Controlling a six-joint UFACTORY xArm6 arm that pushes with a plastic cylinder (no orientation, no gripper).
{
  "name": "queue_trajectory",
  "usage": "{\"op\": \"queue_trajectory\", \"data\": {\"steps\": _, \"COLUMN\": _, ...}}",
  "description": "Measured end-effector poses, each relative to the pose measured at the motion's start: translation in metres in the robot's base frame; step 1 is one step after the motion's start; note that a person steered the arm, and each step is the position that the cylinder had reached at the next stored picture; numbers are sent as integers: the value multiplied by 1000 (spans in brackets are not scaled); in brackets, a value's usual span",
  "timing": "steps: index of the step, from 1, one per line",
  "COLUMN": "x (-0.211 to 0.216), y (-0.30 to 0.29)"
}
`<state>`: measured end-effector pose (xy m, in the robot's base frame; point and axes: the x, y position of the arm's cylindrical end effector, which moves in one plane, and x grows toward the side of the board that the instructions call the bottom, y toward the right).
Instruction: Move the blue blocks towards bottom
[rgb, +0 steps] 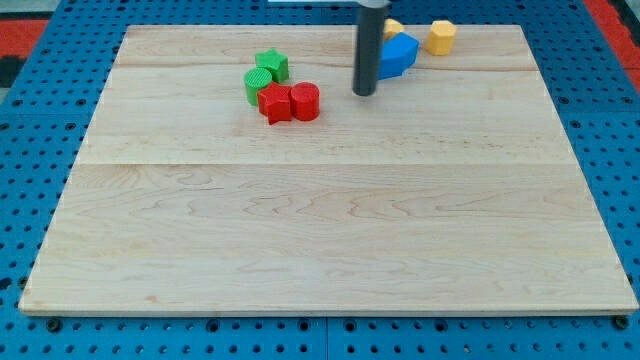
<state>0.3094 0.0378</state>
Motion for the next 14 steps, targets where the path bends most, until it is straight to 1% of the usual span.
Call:
{"op": "queue_trajectory", "data": {"steps": 1, "x": -31, "y": -9}}
{"op": "queue_trajectory", "data": {"steps": 2, "x": -78, "y": -9}}
{"op": "queue_trajectory", "data": {"steps": 3, "x": -100, "y": 13}}
{"op": "queue_trajectory", "data": {"steps": 5, "x": -111, "y": 75}}
{"op": "queue_trajectory", "data": {"steps": 6, "x": -90, "y": 72}}
{"op": "queue_trajectory", "data": {"steps": 7, "x": -34, "y": 66}}
{"op": "queue_trajectory", "data": {"steps": 9, "x": 35, "y": 63}}
{"op": "queue_trajectory", "data": {"steps": 10, "x": -8, "y": 63}}
{"op": "queue_trajectory", "data": {"steps": 11, "x": -53, "y": 50}}
{"op": "queue_trajectory", "data": {"steps": 12, "x": -24, "y": 25}}
{"op": "queue_trajectory", "data": {"steps": 13, "x": 14, "y": 40}}
{"op": "queue_trajectory", "data": {"steps": 14, "x": 37, "y": 59}}
